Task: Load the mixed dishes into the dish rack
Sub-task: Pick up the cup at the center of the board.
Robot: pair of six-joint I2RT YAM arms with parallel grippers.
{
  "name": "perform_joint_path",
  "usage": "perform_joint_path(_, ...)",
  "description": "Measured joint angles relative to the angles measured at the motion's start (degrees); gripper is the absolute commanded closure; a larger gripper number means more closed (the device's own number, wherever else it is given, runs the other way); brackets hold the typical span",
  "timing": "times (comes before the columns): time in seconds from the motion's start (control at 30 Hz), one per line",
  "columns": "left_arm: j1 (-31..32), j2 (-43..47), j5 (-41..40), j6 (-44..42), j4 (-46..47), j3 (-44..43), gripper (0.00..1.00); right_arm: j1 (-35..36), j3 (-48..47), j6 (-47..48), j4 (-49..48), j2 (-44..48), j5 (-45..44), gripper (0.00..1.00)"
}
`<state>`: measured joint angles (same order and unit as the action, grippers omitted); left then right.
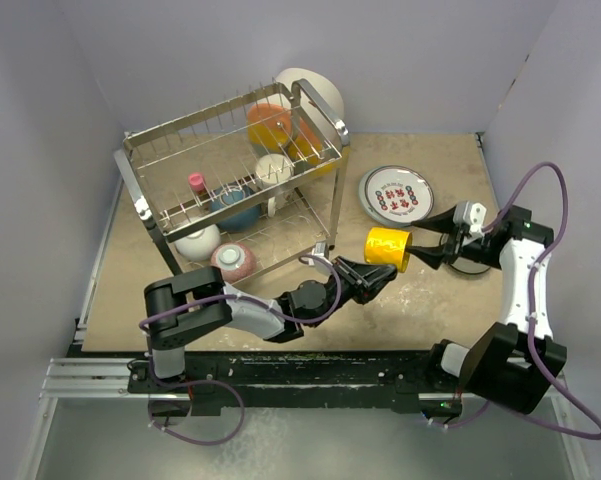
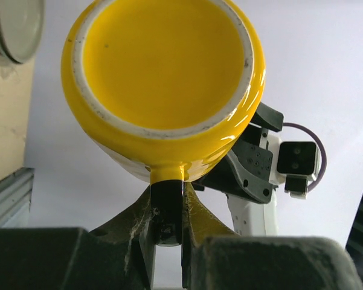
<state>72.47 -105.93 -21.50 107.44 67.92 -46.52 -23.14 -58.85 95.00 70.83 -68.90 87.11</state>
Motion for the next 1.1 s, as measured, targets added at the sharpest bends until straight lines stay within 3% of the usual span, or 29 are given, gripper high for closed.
perform_joint_path(0.17, -0.11, 1.09, -1.53, -3.04, -0.17, 2.05, 1.0, 0.0, 0.02, 0.66, 0.31, 0.81, 0.04, 0.32)
perform_joint_path(0.77, 0.5, 12.22, -5.79, -19.39, -10.67, 5.55, 1.0, -4.0, -1.36, 0.57, 0.9, 1.22, 0.04, 0.31)
perform_joint_path(1.1, 1.18, 17.0, -5.11, -38.66, -18.99, 5.95, 1.0, -6.29, -1.36, -0.11, 0.92, 1.18, 0.02, 0.31)
